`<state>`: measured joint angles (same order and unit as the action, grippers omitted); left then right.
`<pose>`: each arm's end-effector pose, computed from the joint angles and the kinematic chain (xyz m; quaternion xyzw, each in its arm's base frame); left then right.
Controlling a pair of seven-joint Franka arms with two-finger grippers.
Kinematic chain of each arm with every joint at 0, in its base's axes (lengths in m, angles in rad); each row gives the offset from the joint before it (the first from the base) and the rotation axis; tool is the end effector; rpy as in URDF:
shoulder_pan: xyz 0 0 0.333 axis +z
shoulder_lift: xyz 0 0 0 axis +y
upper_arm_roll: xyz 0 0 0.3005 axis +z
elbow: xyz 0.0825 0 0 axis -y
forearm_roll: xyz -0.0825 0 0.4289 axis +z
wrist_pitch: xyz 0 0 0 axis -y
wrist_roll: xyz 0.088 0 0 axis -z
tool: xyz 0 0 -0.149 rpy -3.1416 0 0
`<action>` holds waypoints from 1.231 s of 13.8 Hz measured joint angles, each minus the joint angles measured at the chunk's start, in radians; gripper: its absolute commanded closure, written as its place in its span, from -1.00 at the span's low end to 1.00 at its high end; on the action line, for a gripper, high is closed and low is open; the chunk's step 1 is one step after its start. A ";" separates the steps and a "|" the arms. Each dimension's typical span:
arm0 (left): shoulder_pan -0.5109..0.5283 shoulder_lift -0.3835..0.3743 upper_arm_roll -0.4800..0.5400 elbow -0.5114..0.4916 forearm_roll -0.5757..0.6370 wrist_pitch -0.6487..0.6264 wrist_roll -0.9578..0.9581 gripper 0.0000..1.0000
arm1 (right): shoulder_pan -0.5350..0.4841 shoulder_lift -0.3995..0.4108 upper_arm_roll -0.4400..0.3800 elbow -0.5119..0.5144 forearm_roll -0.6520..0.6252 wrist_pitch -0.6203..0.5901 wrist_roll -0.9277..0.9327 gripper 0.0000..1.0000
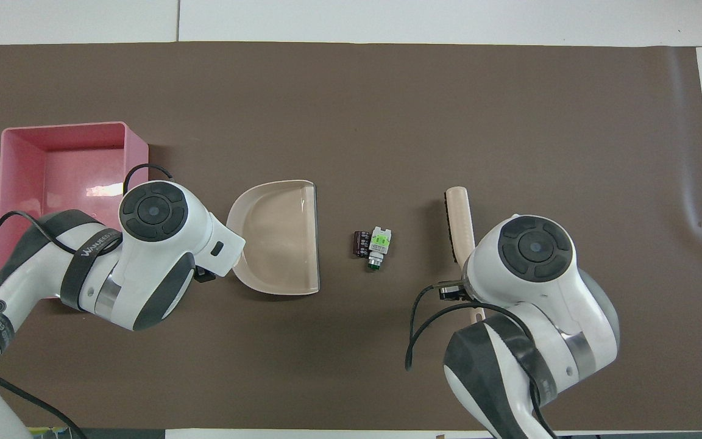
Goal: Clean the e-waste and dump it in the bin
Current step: 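Bring the dustpan and brush toward the green component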
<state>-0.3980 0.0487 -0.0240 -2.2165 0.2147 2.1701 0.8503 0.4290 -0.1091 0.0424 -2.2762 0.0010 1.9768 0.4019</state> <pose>0.5117 -0.2127 0.2627 -0.7605 0.6420 0.0642 0.0729 0.4533 0.2309 0.3051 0.9949 0.0340 -0.0854 0.0419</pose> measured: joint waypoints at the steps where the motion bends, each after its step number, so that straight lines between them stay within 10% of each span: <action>1: 0.000 0.000 0.000 -0.005 0.002 0.003 0.000 -0.94 | 0.025 0.002 0.000 -0.005 0.000 0.013 0.025 1.00; 12: 0.000 0.012 0.000 -0.013 0.031 0.061 -0.001 -0.69 | 0.095 0.025 -0.002 -0.010 0.002 0.083 0.086 1.00; 16: 0.000 0.013 0.000 -0.012 0.032 0.069 -0.001 0.99 | 0.095 0.026 -0.002 -0.010 0.027 0.100 0.086 1.00; 17: 0.000 0.013 0.000 -0.011 0.032 0.072 -0.001 1.00 | 0.095 0.026 -0.002 -0.011 0.028 0.106 0.086 1.00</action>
<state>-0.3983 0.0618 -0.0240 -2.2271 0.2471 2.2422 0.8489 0.5236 -0.0833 0.0401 -2.2869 0.0290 2.0823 0.4876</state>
